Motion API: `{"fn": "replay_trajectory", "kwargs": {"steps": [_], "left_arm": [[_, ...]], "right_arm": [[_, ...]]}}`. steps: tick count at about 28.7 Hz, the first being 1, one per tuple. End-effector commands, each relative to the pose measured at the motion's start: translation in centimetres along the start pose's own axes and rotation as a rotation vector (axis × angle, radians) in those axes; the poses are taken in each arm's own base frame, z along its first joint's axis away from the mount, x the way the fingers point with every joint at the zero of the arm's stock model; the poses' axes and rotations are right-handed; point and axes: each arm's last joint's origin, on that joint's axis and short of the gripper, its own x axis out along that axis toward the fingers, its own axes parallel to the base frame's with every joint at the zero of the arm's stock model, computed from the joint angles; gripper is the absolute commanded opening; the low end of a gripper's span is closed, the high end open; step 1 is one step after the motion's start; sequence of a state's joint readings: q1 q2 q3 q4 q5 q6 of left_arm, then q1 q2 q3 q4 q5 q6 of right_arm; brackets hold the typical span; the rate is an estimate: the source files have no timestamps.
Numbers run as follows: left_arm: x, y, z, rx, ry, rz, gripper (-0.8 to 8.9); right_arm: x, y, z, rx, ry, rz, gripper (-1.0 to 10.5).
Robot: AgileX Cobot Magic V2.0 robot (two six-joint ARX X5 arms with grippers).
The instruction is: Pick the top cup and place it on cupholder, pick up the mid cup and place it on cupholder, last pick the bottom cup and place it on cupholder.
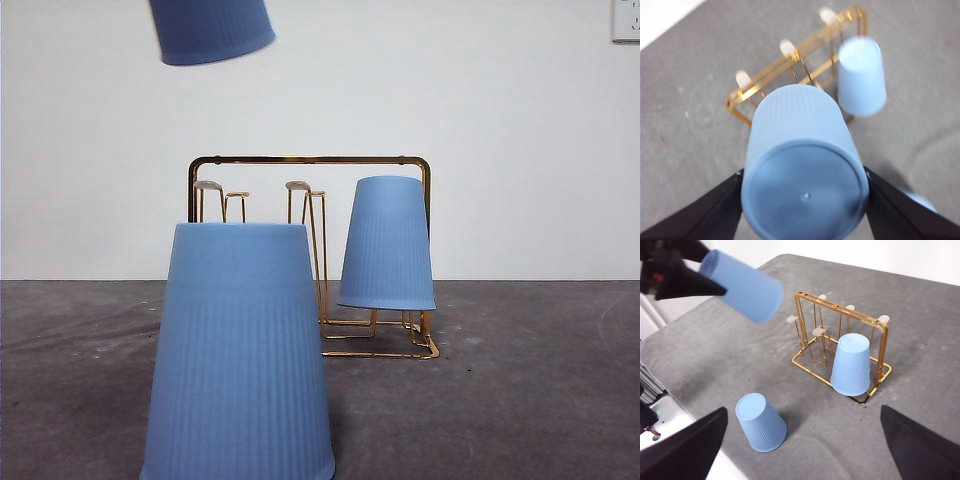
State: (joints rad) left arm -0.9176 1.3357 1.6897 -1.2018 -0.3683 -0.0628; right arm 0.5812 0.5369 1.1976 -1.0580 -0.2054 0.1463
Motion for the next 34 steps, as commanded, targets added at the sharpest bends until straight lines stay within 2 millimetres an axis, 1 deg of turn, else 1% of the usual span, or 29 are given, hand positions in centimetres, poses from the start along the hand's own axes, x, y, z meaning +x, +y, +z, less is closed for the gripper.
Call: {"fn": "replay_trajectory", "kwargs": {"steps": [1, 6, 15, 19, 30, 34], "left_arm": [[1.0, 0.1, 0.9, -0.014, -0.002, 0.02, 3.06], [3.3, 1.0, 1.3, -0.037, 0.064, 0.065, 3.06], [6.2, 2.8, 1.5, -0.076, 0.142, 0.11, 3.06], [7.6, 3.0, 1.5, -0.075, 0.176, 0.043, 3.06], [12.1, 3.4, 2.1, -0.066, 0.225, 0.062, 3.06], [13.9, 3.5, 1.9, -0.072, 0.273, 0.024, 3.06]], "right_arm": [[-0.2, 0.1, 0.3, 0.007, -0.015, 0.009, 4.9], [-0.2, 0.1, 0.3, 0.009, -0.015, 0.01, 4.9], [-0.2, 0.1, 0.3, 0.009, -0.015, 0.01, 4.9], [-0.2, 0.1, 0.3, 0.009, -0.016, 0.009, 4.9], [-0.2, 0.1, 0.3, 0.011, -0.015, 0.007, 4.9], [-0.2, 0.1, 0.3, 0.013, -0.015, 0.007, 4.9]]}}
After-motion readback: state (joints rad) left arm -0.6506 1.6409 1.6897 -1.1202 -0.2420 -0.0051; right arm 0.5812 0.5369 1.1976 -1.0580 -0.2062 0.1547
